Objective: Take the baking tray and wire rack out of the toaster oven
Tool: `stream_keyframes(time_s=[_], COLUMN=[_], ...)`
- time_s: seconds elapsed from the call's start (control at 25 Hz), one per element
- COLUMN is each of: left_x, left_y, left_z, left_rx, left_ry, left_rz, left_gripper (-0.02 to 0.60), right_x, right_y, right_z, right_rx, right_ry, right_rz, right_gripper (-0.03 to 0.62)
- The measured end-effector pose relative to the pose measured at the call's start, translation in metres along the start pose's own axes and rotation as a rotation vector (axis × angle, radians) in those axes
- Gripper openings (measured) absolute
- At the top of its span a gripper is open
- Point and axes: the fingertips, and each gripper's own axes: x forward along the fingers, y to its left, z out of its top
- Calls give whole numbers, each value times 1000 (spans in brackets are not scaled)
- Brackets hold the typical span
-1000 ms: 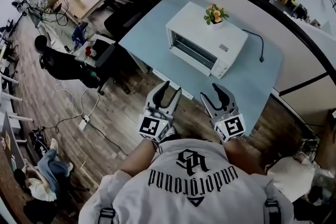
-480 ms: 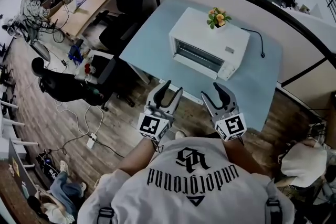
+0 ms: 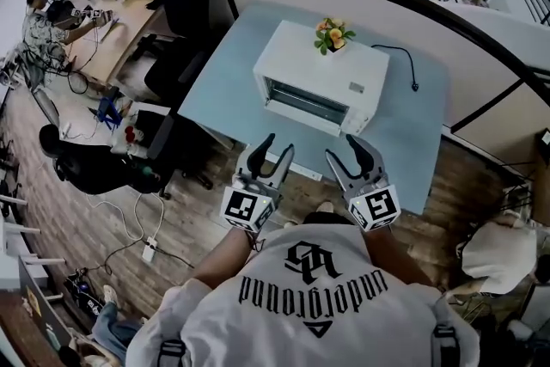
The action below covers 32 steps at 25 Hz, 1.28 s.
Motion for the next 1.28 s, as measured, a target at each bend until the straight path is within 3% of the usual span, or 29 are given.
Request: stream_keyframes(time_s=[0.52,0.92,1.28], left_x=[108,157,169], left_y=[-17,-46,-40], left_z=[-8,-12,-12], left_rx=[-2,-13,-23], left_ry=[-7,-17,11], left_rz=[-93,-208,-331], left_gripper=[190,190,191], right_x=[3,-8,7], right_y=[-87,-110,-105], right_z=[-4,-8,-8], right_rx=[-1,16,43], right_ry=[5,9,20], right_rz=[-56,-112,-194], right_gripper=[232,235,235])
